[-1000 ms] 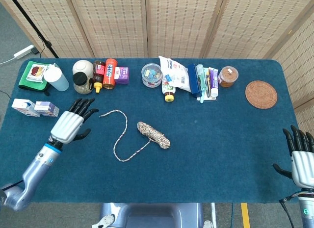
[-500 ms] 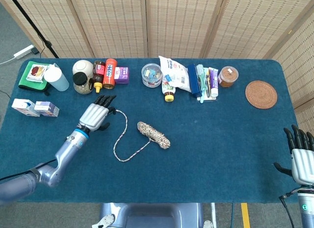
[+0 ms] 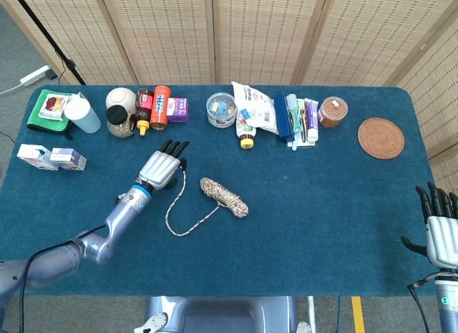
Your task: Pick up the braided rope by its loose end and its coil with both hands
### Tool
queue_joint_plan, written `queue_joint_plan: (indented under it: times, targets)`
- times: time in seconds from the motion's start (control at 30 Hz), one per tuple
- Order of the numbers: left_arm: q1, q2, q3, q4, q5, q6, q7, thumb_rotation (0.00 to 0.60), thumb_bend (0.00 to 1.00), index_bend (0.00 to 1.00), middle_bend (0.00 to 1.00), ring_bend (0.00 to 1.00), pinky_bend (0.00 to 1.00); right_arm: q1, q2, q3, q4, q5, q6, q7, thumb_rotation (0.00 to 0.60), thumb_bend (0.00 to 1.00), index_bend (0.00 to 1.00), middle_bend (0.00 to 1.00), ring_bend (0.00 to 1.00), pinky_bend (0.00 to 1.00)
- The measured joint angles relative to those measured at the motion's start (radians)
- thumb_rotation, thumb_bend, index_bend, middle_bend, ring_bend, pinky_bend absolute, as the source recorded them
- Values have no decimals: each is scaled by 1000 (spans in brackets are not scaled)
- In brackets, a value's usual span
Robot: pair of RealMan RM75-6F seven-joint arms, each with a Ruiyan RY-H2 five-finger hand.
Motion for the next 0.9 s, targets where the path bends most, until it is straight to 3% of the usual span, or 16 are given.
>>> queue_joint_plan:
  times: [0.57,0.9]
  targets:
    - [-31,-71,28,94,-9,9,35,600,346,424,0,0,0,0,1,0,0,4,3,1,600,0,0,0,0,0]
    - [-39,-106,42,155,17,11,-11,600,347,439,0,0,0,1,2,2,4,8,1,3,600,0,0,0,0,0]
